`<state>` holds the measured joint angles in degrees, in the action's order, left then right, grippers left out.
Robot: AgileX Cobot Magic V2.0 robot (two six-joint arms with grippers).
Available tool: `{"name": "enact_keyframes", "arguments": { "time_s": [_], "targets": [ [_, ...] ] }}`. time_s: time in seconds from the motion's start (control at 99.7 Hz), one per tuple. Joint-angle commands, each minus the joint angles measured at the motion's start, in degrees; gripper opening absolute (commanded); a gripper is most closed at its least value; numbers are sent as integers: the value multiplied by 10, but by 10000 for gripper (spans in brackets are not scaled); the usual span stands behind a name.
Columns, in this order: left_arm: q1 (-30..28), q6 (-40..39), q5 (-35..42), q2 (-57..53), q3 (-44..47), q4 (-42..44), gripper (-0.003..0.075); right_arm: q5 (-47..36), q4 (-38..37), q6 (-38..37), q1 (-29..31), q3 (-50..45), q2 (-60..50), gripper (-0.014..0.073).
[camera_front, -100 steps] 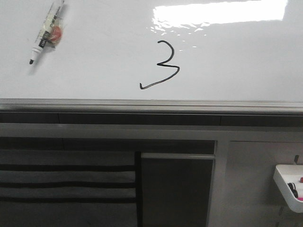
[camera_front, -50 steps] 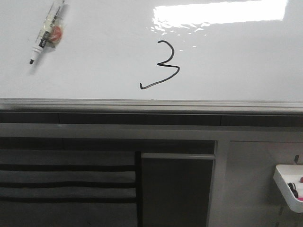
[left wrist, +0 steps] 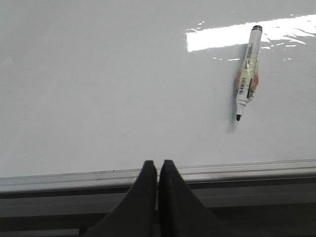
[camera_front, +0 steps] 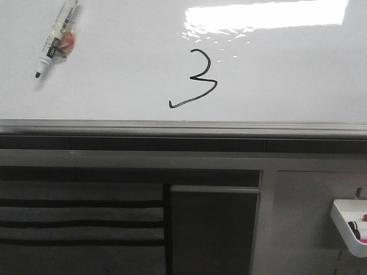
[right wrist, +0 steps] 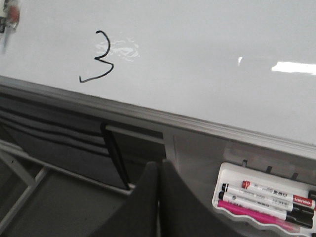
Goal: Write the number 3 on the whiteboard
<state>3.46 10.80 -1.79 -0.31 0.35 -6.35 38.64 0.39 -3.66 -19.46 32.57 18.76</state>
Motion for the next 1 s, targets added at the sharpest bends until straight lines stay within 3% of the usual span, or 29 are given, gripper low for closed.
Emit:
{"name": "enact_keyframes", "arguments": {
  "time_s": [0.0, 0.251, 0.481, 0.993],
  "targets": [
    [-2, -7, 42, -18, 1, 0, -18, -115, 4, 0, 39, -33, -32, -74],
    [-2, -7, 42, -18, 1, 0, -18, -317, 46, 0, 160, -231, -174, -74],
    [-2, -7, 42, -18, 1, 0, -18, -464, 46, 0, 176, -350, -204, -74],
    [-2, -7, 42, -18, 1, 0, -18, -453, 44, 1, 176, -348, -204, -74]
  ]
}}
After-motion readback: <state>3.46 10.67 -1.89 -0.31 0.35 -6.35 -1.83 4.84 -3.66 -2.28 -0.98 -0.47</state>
